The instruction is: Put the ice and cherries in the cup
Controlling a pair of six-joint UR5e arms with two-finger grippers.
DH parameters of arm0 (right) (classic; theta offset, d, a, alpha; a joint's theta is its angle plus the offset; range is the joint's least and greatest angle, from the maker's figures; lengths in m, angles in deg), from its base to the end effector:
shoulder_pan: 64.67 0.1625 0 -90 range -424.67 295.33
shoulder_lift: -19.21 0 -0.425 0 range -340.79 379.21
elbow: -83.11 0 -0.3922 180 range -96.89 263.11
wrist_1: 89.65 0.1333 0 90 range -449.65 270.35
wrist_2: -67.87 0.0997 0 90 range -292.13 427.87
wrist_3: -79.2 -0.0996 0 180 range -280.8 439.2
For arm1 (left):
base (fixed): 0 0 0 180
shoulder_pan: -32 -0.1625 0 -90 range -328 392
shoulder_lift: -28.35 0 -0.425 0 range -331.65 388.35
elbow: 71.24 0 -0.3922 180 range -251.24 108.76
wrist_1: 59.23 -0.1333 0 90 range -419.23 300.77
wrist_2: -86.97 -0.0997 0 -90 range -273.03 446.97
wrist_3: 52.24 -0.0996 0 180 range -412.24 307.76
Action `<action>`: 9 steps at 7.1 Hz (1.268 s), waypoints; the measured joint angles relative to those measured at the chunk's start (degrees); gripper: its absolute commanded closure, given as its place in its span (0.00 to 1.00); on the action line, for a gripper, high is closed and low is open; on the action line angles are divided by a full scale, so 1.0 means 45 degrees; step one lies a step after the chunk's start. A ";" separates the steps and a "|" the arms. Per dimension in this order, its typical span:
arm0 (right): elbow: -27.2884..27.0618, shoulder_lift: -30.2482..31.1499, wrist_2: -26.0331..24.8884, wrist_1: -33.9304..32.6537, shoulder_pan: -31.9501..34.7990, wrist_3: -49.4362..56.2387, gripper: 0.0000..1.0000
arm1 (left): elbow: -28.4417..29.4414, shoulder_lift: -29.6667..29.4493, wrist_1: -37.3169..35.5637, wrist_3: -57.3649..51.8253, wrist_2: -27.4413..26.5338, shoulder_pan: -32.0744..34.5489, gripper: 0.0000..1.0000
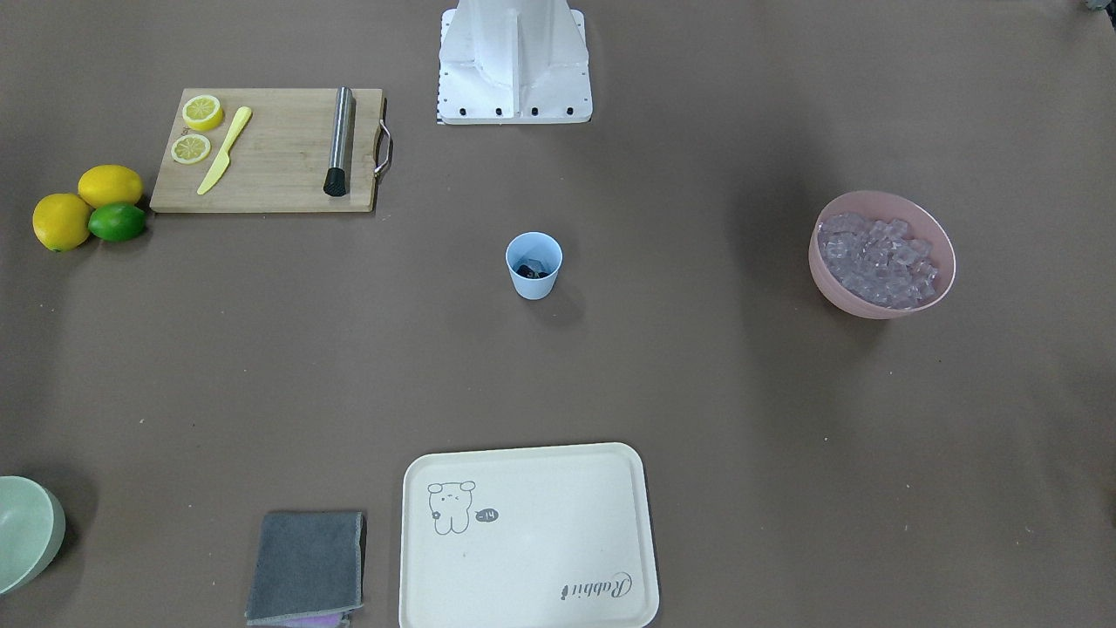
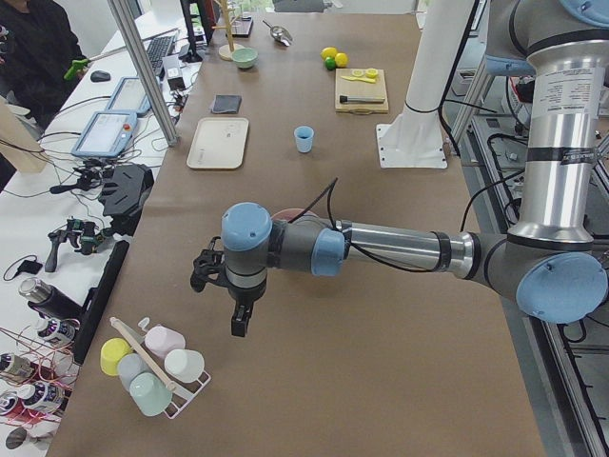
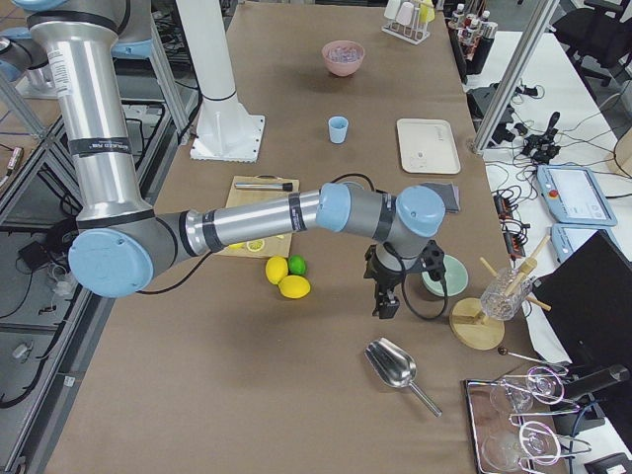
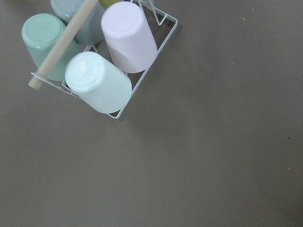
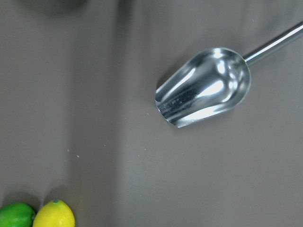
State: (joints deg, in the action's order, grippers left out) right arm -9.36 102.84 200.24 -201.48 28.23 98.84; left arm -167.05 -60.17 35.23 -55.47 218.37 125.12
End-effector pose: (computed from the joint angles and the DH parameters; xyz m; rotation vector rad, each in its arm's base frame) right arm 0.0922 -0.5113 0.6187 -0.0683 -0.7654 -0.1939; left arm -0.0940 -0.4857 0.6163 0.1864 0.7119 0.0573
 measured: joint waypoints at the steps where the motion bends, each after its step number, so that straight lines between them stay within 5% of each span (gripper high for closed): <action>1: 0.0092 0.0481 -0.0002 0.0320 0.0130 0.0031 0.00 | 0.0007 0.0459 0.0677 -0.0055 -0.0004 0.0005 0.02; 9: -0.0495 0.0811 0.0089 0.0612 0.0295 -0.0592 0.00 | -0.0065 0.1233 0.1221 -0.0135 -0.0099 0.0047 0.02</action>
State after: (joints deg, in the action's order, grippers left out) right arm -11.58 106.48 200.64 -198.72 29.55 96.18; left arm -167.34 -54.62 40.72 -56.08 217.92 125.34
